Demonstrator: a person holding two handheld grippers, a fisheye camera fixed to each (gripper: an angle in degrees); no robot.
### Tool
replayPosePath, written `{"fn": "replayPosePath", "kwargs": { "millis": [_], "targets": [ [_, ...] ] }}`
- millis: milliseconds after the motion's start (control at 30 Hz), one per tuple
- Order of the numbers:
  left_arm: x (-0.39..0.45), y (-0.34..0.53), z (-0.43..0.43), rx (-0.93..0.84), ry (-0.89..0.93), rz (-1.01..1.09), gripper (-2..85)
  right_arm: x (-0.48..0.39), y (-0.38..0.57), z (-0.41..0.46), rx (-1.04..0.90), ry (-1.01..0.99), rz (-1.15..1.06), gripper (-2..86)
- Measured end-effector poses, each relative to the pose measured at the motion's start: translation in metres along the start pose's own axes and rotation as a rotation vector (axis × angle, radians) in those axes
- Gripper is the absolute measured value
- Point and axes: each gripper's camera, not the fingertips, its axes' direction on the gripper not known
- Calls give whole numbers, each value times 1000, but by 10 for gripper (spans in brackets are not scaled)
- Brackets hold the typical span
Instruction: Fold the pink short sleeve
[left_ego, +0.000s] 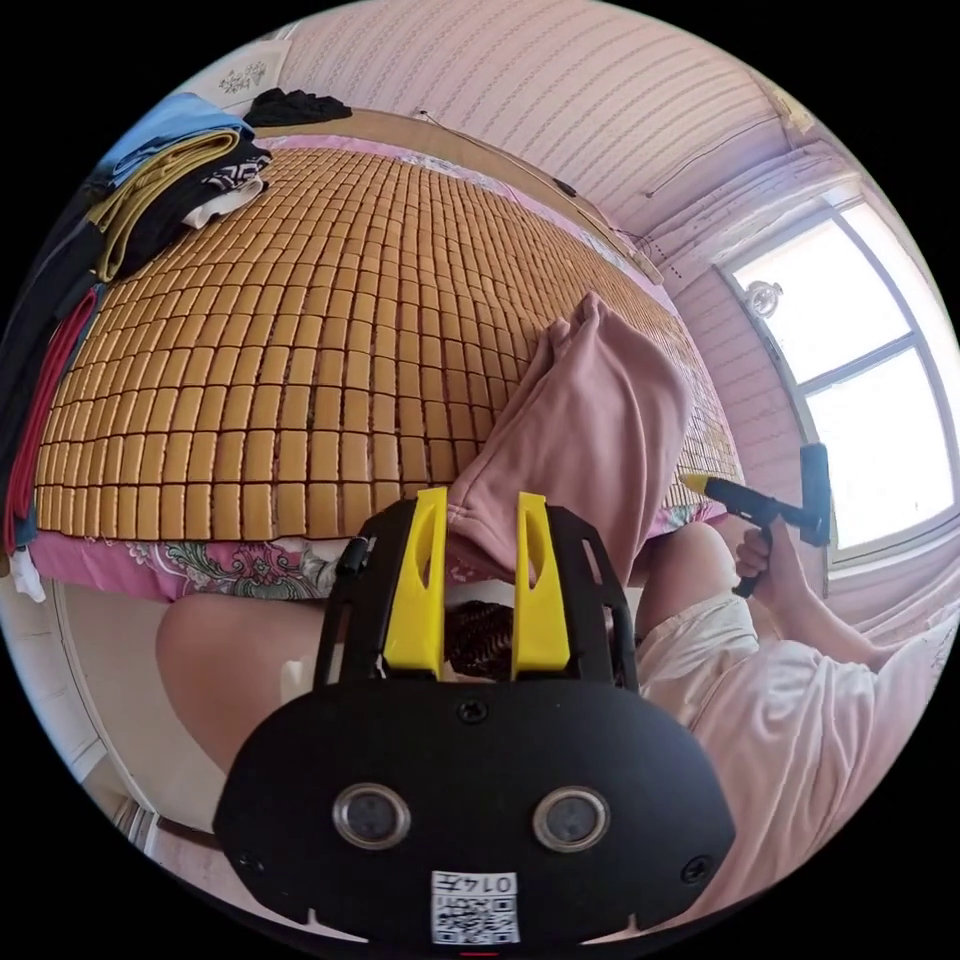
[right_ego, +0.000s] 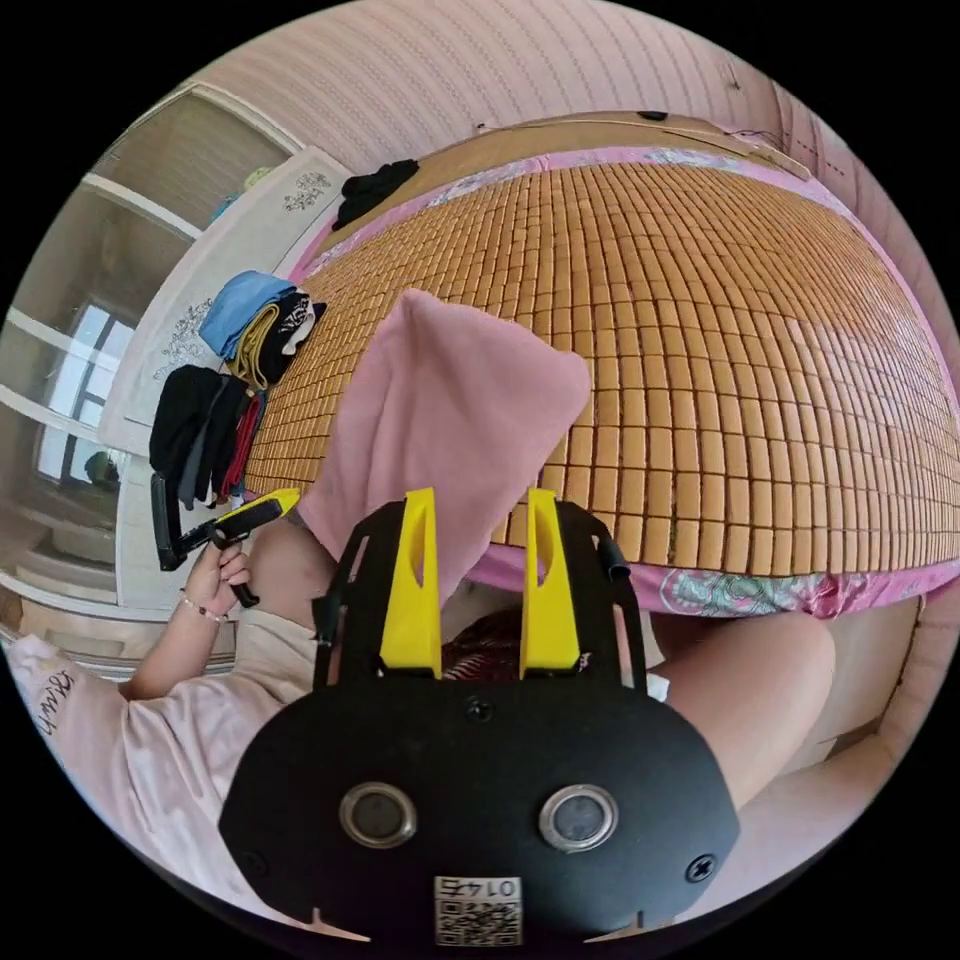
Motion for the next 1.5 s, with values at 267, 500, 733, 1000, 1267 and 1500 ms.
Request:
{"fn": "replayPosePath", "kwargs": {
  "millis": [267,500,733,1000,1267,1500],
  "targets": [
    [17,-25,46,-191,-125,-46,96,60,2,38,-100,-227,133,106],
    [50,-50,54,-243,-175,47,46,103,9,36,-122,-397,117,66],
    [146,-99,116,-403,-254,357,43,174,40,-9,2,-338,156,62],
    [309,-158,218,-481,-156,700,47,316,108,-87,303,-323,514,62],
    [500,-219,304,-346,-64,853,67,429,159,-162,638,-146,899,65],
    [519,-245,231,-199,59,866,62,460,148,-190,632,20,1007,77]
  ]
}}
